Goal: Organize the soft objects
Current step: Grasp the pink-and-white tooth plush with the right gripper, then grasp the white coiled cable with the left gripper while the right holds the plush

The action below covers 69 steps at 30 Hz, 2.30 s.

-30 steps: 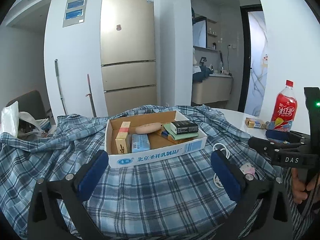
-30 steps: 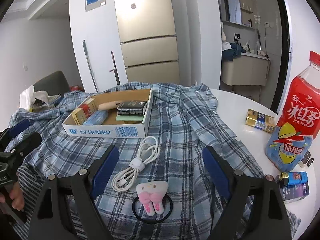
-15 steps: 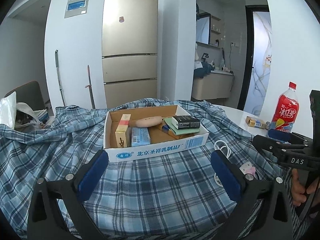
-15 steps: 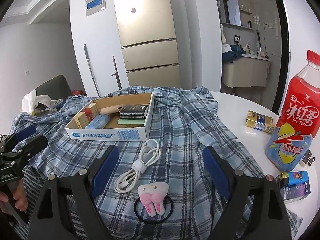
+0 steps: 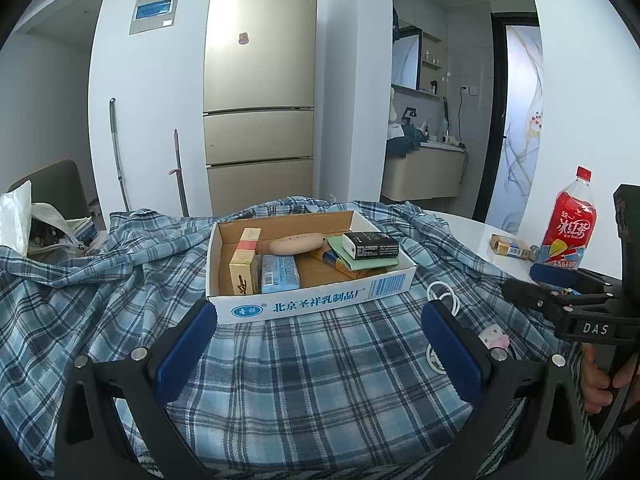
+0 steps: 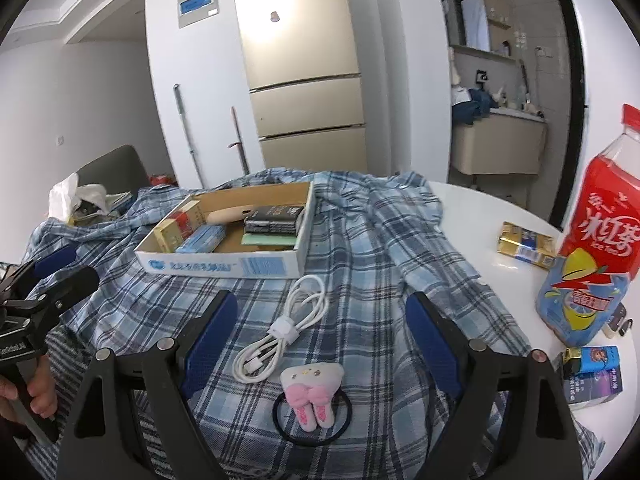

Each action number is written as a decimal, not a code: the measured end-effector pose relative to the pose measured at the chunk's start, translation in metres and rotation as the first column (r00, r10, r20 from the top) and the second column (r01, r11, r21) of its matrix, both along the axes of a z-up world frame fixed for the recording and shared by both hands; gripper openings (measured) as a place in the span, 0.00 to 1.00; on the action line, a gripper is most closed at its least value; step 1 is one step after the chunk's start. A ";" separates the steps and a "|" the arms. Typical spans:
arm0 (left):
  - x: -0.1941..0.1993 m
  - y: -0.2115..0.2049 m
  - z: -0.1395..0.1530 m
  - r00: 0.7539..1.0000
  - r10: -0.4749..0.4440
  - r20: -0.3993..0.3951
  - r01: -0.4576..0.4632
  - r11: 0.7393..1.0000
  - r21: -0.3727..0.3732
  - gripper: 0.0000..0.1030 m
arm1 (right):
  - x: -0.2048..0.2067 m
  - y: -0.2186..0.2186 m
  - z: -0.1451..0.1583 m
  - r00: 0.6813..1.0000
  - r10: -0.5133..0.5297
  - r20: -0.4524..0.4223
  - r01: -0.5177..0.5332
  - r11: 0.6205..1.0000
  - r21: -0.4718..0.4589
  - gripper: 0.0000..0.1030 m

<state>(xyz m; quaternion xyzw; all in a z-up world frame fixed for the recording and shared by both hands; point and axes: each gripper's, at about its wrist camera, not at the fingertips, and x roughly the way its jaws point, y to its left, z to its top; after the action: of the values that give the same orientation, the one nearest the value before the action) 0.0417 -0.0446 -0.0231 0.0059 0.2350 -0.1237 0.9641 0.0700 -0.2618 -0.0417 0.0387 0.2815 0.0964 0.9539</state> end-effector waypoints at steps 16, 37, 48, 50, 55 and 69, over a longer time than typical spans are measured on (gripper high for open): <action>0.001 -0.001 -0.001 1.000 -0.007 -0.004 0.007 1.000 -0.002 1.00 | 0.017 0.022 -0.038 0.960 0.094 -0.265 -0.136 0.980 -0.145 0.45; -0.004 0.000 0.001 0.998 -0.051 0.019 0.052 0.998 -0.032 1.00 | 0.025 0.030 -0.054 0.939 0.085 -0.334 -0.155 0.970 -0.187 0.41; -0.001 0.000 -0.001 0.998 -0.065 0.000 0.065 0.997 -0.043 1.00 | 0.021 0.031 -0.051 0.950 0.089 -0.298 -0.148 0.972 -0.181 0.35; 0.000 0.001 -0.001 0.998 -0.056 -0.004 0.056 0.997 -0.046 1.00 | 0.018 0.033 -0.048 0.953 0.106 -0.283 -0.162 0.970 -0.181 0.33; 0.002 0.007 -0.002 0.999 -0.036 -0.015 0.035 0.997 -0.063 1.00 | 0.013 0.042 -0.036 0.958 0.144 -0.249 -0.197 0.959 -0.204 0.33; 0.009 -0.012 -0.007 0.985 -0.162 -0.066 0.160 0.987 -0.025 0.83 | 0.011 0.035 -0.016 0.990 0.047 -0.133 -0.080 0.963 -0.258 0.34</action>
<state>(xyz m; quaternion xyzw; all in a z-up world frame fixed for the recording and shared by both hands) 0.0502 -0.0564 -0.0300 0.0114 0.2651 -0.2035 0.9424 0.0808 -0.2266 -0.0578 -0.0911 0.3524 0.0861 0.9274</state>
